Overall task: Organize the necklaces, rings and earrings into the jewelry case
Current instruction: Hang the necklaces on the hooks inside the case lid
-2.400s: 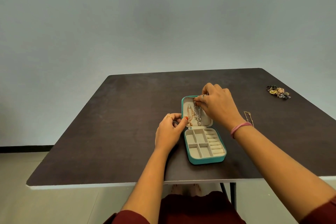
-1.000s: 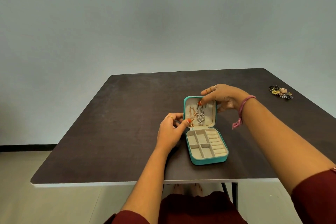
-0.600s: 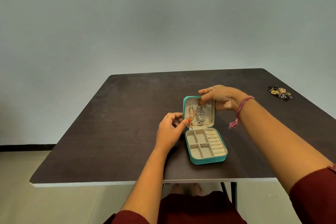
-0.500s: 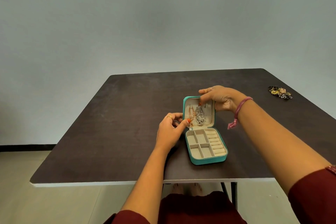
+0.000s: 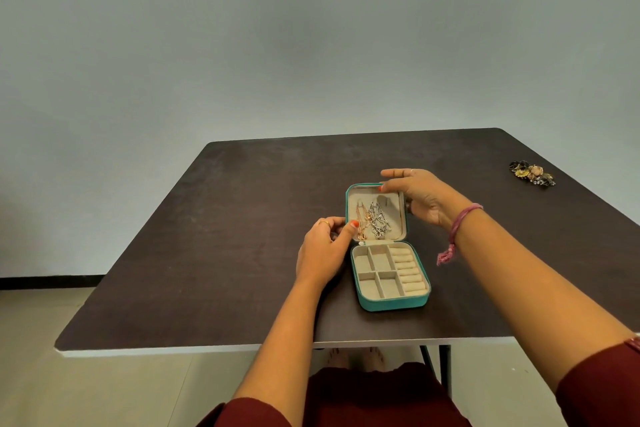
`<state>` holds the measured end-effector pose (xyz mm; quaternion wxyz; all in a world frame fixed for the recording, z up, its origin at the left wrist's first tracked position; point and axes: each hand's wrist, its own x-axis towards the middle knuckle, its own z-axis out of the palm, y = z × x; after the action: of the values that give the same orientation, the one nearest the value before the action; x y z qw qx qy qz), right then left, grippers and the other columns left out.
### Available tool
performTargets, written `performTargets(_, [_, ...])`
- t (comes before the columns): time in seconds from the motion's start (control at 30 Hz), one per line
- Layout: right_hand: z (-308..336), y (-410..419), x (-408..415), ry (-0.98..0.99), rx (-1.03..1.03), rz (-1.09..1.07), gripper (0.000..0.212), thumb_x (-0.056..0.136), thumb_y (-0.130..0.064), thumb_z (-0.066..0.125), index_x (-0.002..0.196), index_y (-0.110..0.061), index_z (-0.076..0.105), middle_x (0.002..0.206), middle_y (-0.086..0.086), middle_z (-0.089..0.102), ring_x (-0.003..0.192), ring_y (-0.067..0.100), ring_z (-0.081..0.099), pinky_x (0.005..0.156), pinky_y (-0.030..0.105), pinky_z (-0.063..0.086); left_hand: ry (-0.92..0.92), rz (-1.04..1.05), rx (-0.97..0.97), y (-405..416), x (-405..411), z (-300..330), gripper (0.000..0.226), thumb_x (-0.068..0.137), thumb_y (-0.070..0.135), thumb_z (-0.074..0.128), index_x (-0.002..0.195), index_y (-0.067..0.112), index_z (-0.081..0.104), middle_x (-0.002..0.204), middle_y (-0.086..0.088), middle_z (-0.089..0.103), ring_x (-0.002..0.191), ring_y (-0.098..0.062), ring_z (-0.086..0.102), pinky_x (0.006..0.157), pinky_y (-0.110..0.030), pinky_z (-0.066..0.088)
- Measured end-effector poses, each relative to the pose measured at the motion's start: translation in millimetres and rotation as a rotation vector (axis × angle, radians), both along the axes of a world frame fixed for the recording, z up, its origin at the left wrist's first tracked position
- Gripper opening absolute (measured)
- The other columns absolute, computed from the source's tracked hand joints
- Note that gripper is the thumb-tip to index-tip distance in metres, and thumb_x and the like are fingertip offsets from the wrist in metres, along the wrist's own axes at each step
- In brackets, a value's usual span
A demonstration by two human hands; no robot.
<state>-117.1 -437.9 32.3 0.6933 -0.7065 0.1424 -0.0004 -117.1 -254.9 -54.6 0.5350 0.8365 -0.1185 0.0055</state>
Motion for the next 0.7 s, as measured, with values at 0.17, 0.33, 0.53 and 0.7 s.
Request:
performTargets(0.17, [-8,-26,-9,-0.052,-0.144,-0.084,0.03,0.086,-0.005,0.064,0.112,-0.019,0.061,0.112,0.004,0.065,0.109,0.017,0.058,0.101,0.038,0.042,0.001,0.026,0.082,0,-1,5,0.034,0.091,0.05,0.051,0.113,0.026,0.063,0.106,0.014,0.062,0.092,-0.003,0.059,0.086,-0.037,0.051])
performTargets(0.33, [-15,-67,-26,-0.094,-0.233,-0.183,0.019,0.089,-0.008,0.061,0.097,-0.025,0.065,0.102,-0.002,0.067,0.1,0.011,0.061,0.092,0.033,0.043,-0.016,0.033,0.141,-1,-4,9,0.035,0.096,0.046,0.046,0.119,0.025,0.062,0.116,0.01,0.059,0.098,-0.006,0.054,0.083,-0.03,0.043])
performTargets(0.53, [-34,-115,-53,-0.098,-0.255,-0.304,0.02,0.091,-0.006,0.057,0.094,-0.024,0.064,0.101,0.0,0.065,0.097,0.013,0.059,0.078,0.025,0.044,-0.001,0.051,0.131,-2,-3,8,0.034,0.097,0.045,0.042,0.115,0.028,0.065,0.12,0.009,0.06,0.105,-0.01,0.055,0.088,-0.034,0.045])
performTargets(0.7, [-59,-143,-67,-0.079,-0.216,-0.428,0.024,0.09,0.001,0.056,0.113,-0.005,0.062,0.098,0.007,0.064,0.093,0.018,0.06,0.093,0.034,0.049,0.001,0.085,0.091,-2,-2,6,0.031,0.097,0.043,0.043,0.107,0.027,0.068,0.117,0.007,0.062,0.102,-0.01,0.056,0.089,-0.037,0.048])
